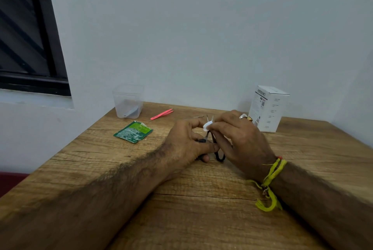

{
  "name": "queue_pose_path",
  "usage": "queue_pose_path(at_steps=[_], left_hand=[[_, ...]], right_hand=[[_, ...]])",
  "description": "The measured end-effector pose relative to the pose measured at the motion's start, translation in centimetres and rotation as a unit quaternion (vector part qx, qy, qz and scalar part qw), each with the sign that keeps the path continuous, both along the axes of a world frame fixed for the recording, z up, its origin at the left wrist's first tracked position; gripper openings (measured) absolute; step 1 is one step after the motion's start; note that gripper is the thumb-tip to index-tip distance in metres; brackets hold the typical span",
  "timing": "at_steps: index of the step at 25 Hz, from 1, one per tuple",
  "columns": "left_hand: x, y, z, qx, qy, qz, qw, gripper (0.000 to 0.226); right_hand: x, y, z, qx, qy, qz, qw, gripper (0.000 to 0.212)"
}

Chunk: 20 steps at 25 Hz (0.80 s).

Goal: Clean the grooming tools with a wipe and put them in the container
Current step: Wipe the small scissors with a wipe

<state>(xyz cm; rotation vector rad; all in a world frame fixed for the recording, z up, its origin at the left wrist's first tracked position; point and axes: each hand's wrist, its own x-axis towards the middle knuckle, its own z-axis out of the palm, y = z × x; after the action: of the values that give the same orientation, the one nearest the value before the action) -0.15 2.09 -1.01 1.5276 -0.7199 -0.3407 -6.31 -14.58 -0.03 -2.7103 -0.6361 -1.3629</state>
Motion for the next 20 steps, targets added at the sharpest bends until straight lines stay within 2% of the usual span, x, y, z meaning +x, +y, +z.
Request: queue_pose_path(at_steps=[4, 8, 11, 15, 20], left_hand=[[0.0, 0.3, 0.3, 0.008, 0.020, -0.003, 1.000, 0.043], [0.2, 0.5, 0.6, 0.003, 0.044, -0.059, 0.997, 0.035], [0.1, 0.5, 0.6, 0.008, 0.027, -0.071, 0.997, 0.028], [0.2, 0.5, 0.6, 0.008, 0.017, -0.079, 0.997, 0.032], [0.6, 0.7, 0.5, 0.017, 0.025, -0.101, 0.994, 0.039]], right_hand=[[-0.5, -0.5, 0.5, 0.135, -0.064, -0.018, 0.989, 0.010], [-1.3, -0.3, -0.7, 0.102, -0.022, -0.010, 0.994, 0.012], [-1.2, -0.4, -0.6, 0.096, 0.005, 0.008, 0.995, 0.012], [-1.0, 0.0, -0.7, 0.022, 0.027, 0.007, 0.999, 0.013], [-1.0, -0.4, -0.4, 0.016, 0.031, 0.001, 0.999, 0.013]])
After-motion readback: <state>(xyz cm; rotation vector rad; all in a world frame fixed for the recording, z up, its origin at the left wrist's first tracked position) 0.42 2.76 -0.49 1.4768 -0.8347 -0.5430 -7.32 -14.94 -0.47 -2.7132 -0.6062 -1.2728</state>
